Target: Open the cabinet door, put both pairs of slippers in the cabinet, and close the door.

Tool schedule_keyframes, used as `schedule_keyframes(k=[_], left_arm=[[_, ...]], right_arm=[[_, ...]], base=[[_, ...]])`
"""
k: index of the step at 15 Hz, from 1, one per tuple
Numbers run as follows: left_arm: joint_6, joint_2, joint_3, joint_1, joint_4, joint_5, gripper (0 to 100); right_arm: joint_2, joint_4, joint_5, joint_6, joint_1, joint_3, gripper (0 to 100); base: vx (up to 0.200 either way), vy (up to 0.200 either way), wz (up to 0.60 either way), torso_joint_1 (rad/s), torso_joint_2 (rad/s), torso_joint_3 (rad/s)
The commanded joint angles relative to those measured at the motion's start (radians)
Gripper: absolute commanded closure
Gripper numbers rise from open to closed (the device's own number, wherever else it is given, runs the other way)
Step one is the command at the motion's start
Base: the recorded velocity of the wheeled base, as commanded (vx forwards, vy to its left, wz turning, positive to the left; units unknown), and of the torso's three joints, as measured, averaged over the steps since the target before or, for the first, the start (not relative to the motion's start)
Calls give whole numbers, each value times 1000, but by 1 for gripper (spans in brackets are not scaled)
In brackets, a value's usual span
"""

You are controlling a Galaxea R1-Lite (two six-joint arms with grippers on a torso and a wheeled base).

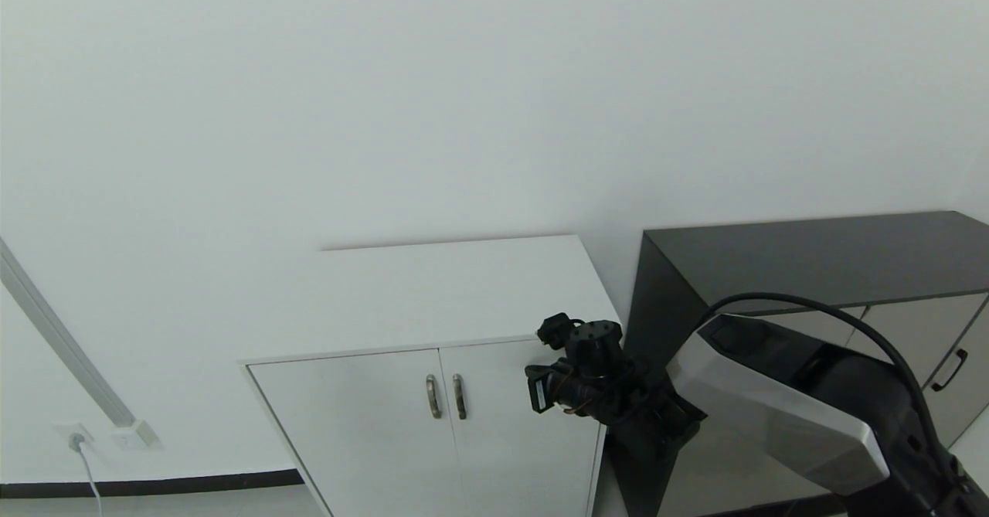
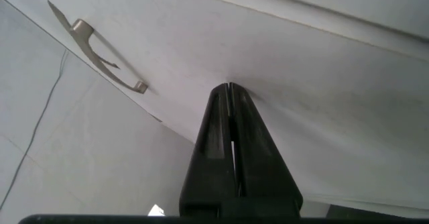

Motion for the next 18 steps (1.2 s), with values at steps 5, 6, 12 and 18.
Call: schedule_keyframes(k=[5, 6, 12, 18], left_arm=[[0, 1, 0, 0, 0, 0, 100], [0, 1, 0, 0, 0, 0, 100], [0, 1, 0, 0, 0, 0, 100], [-2, 1, 0, 0, 0, 0, 100]], right_arm=[[17, 7, 0, -1, -9, -29, 100], [18, 7, 0, -1, -9, -29, 100], [-11, -52, 0, 2, -1, 47, 100], [-132, -216, 0, 17, 0, 280, 100]], base=[[0, 0, 0, 0, 0, 0], [0, 0, 0, 0, 0, 0], [0, 0, 0, 0, 0, 0], [0, 0, 0, 0, 0, 0]])
